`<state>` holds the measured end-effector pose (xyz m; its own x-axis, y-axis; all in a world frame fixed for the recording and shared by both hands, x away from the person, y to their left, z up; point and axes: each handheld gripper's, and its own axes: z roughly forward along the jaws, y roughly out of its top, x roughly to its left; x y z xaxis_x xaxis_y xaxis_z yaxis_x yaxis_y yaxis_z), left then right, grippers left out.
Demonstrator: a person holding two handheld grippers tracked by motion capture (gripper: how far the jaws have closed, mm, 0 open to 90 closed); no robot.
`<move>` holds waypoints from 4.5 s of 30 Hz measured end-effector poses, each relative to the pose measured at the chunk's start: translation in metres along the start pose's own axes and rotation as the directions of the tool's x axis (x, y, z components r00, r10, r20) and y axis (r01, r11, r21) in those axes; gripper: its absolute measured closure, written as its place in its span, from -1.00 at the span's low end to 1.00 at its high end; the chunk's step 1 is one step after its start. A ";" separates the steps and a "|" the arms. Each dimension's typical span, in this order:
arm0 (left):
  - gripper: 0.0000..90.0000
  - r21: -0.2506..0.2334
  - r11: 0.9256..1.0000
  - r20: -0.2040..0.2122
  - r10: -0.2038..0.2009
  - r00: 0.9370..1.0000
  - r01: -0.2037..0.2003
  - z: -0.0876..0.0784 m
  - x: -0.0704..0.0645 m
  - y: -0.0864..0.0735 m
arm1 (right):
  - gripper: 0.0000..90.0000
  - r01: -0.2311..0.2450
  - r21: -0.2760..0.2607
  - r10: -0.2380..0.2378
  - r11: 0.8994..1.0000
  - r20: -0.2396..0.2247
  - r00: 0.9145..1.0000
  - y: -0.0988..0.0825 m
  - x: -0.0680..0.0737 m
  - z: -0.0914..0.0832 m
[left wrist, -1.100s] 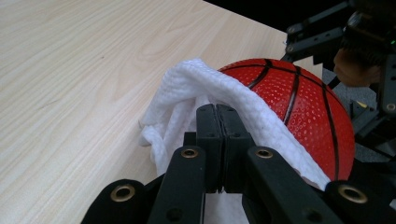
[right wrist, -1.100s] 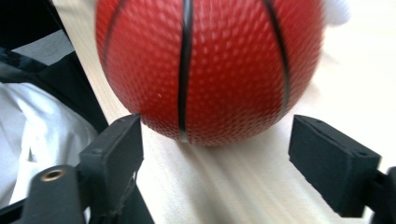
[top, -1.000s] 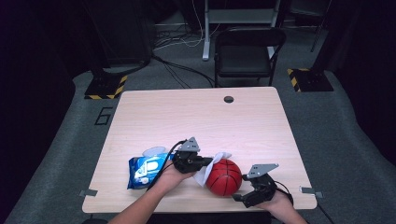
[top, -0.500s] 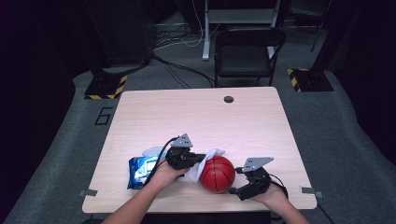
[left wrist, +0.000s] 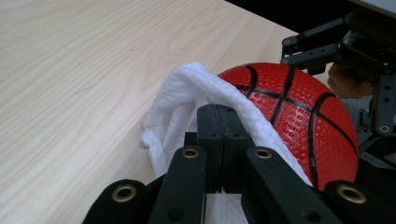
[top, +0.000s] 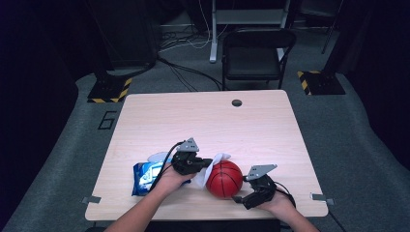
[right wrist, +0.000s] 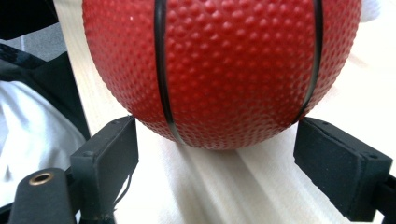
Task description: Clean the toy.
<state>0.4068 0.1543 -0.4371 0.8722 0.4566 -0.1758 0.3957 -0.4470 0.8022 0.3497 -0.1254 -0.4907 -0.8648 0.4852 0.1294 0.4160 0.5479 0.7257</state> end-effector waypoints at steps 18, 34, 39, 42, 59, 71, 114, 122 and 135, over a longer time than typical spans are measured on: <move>0.98 -0.042 0.998 -0.101 -0.043 0.994 0.039 -0.012 0.043 0.023 | -0.70 0.043 0.043 -0.047 0.998 0.099 0.994 0.052 -0.032 0.061; 0.98 -0.071 0.997 -0.036 -0.035 0.999 0.032 -0.016 0.028 0.012 | -0.64 -0.037 -0.175 0.041 0.984 0.018 0.999 0.071 -0.042 0.001; 0.98 -0.064 0.998 -0.015 -0.016 1.000 0.015 -0.017 0.019 0.010 | -0.57 -0.009 -0.176 0.011 0.984 0.010 1.000 0.089 -0.037 0.010; 0.98 -0.055 0.998 -0.023 -0.009 1.000 0.008 -0.019 0.020 0.010 | -0.57 -0.026 -0.166 0.020 0.986 -0.040 0.999 0.088 -0.035 0.017; 0.97 -0.012 0.999 -0.072 -0.033 0.997 0.032 -0.011 0.034 0.005 | -0.58 -0.020 -0.149 0.016 0.989 -0.027 1.000 0.058 -0.029 0.002; 0.97 0.037 0.999 -0.079 0.004 0.997 -0.001 -0.002 0.026 0.002 | -0.57 -0.026 -0.151 0.022 0.988 -0.027 0.999 0.045 -0.028 -0.002; 0.97 0.021 1.000 -0.056 0.002 0.998 -0.001 -0.009 0.012 0.005 | -0.48 0.004 -0.126 0.001 0.992 0.040 0.999 0.034 -0.013 -0.009; 0.97 0.019 1.000 -0.052 0.008 0.999 -0.007 -0.010 0.011 0.005 | -0.59 0.041 -0.184 -0.028 0.982 0.076 0.997 0.067 -0.009 -0.007; 0.96 -0.037 0.999 -0.087 0.018 0.996 -0.022 -0.040 0.019 0.023 | -0.59 0.024 -0.186 -0.013 0.982 0.060 0.998 0.062 -0.013 -0.003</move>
<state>0.4208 0.1834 -0.3995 0.8508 0.5136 -0.1106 0.3657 -0.4277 0.8267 0.3855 -0.0994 -0.4457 -0.8519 0.5177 0.0790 0.3353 0.4234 0.8416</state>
